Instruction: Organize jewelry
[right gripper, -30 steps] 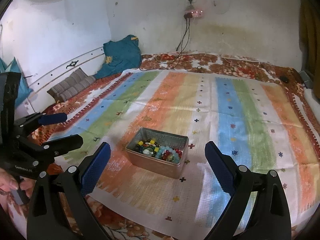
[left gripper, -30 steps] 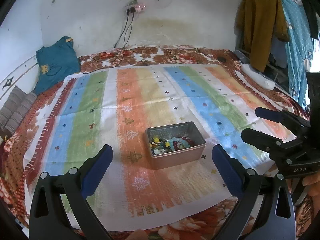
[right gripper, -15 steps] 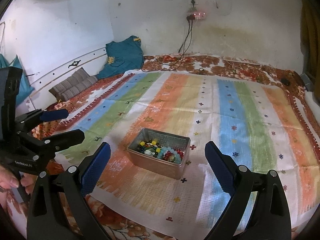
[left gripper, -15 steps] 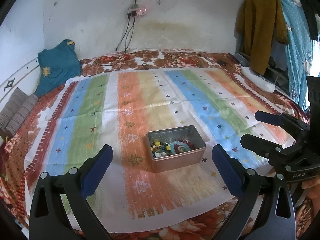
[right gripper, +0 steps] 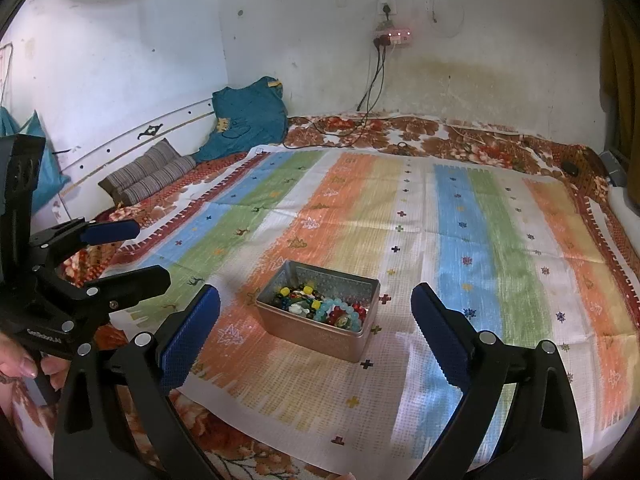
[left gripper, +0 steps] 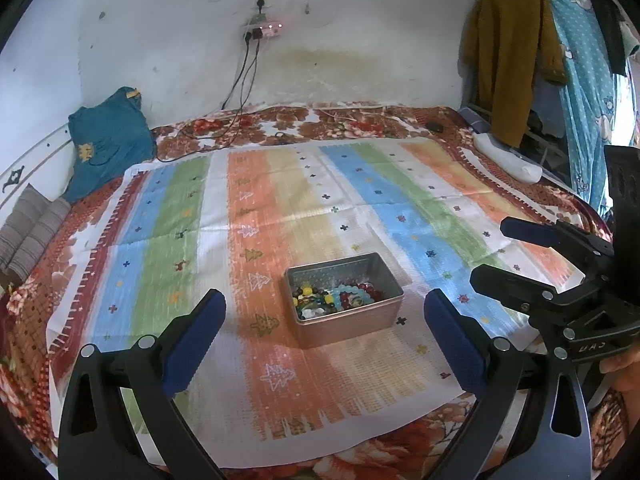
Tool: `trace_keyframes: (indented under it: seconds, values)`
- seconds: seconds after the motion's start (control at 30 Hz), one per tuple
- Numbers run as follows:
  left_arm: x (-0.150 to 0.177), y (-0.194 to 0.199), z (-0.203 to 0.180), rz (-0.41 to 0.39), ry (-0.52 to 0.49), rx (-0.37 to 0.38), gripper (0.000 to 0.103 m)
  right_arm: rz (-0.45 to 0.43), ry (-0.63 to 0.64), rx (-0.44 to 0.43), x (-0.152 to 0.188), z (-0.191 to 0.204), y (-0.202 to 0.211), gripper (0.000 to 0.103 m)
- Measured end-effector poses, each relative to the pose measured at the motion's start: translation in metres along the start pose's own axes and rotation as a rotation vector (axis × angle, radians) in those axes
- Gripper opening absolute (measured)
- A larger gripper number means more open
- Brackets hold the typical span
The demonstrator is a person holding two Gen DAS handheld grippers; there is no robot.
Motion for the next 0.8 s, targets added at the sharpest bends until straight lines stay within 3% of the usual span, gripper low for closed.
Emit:
trace_keyframes:
  seconds: [0.8]
  values:
    - [-0.0022,0.0017,-0.0023,-0.009,-0.004,0.010,0.097,-0.016,-0.002,-0.019,-0.0053,0.0027,0.0009,0.098]
Point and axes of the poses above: each gripper's, at about its wrist camera, not at the fingertips, and y roughly against the way its jaws point, z to its left, x to its underside, the point moved 5 cm from there along -y, roughly the way its jaws point, and after that the axes turned 4 degrees about -z, right-handed, at the moved point
